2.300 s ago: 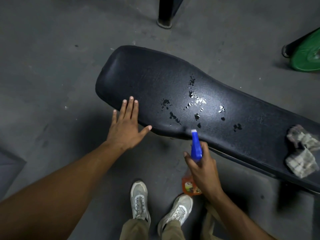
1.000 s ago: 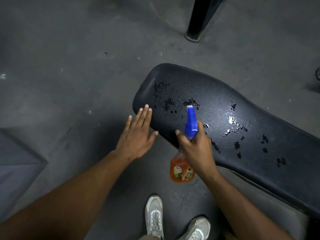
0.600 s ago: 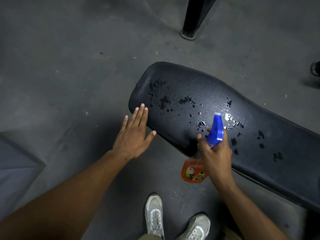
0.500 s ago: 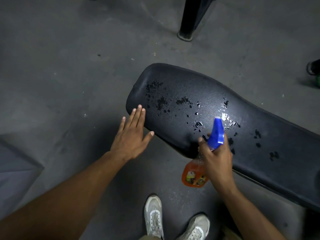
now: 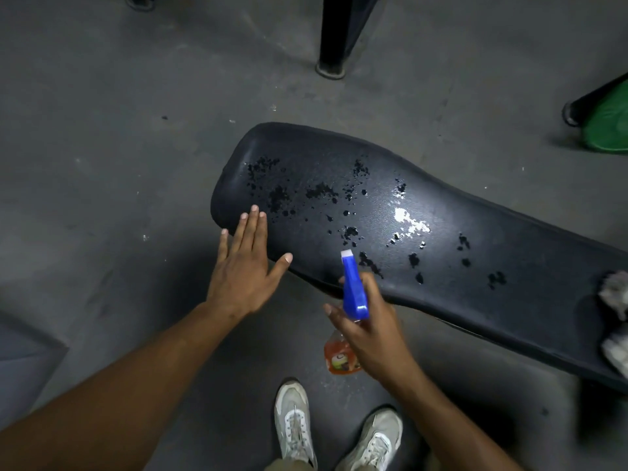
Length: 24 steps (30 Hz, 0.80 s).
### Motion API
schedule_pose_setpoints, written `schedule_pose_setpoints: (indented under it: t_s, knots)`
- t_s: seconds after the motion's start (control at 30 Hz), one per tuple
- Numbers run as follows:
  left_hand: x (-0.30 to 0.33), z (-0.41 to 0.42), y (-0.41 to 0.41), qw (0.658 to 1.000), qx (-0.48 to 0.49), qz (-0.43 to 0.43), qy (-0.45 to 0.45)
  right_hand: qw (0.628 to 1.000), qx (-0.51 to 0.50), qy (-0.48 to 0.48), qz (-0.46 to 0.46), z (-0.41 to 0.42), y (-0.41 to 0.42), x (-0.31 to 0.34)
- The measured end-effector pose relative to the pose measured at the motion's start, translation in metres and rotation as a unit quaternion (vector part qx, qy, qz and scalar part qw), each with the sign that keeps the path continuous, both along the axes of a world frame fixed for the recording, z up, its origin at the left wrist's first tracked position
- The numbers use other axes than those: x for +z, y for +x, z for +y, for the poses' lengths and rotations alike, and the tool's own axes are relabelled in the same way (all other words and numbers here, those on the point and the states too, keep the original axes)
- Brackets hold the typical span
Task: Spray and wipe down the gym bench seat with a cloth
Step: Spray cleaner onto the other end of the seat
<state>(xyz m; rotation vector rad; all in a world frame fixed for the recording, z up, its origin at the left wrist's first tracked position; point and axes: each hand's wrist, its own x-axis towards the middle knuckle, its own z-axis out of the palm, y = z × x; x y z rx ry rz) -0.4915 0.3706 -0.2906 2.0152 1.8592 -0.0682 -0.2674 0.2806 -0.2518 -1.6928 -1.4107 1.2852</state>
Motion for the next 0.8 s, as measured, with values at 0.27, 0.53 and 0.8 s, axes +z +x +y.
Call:
schedule_pose_setpoints:
  t_s: [0.27,0.53,0.8]
  knots:
    - [0.010,-0.004,0.083,0.995,-0.098,-0.019,0.002,0.995,-0.098,-0.008,-0.004,-0.026,0.072,0.015]
    - [0.014,-0.010,0.169,0.984,-0.178,-0.030,0.003,0.961,-0.245,0.122,-0.035,-0.041,0.171,0.059]
    - [0.021,-0.017,0.234,0.970,-0.241,-0.031,0.002,0.893,-0.381,0.228,-0.069,-0.050,0.251,0.087]
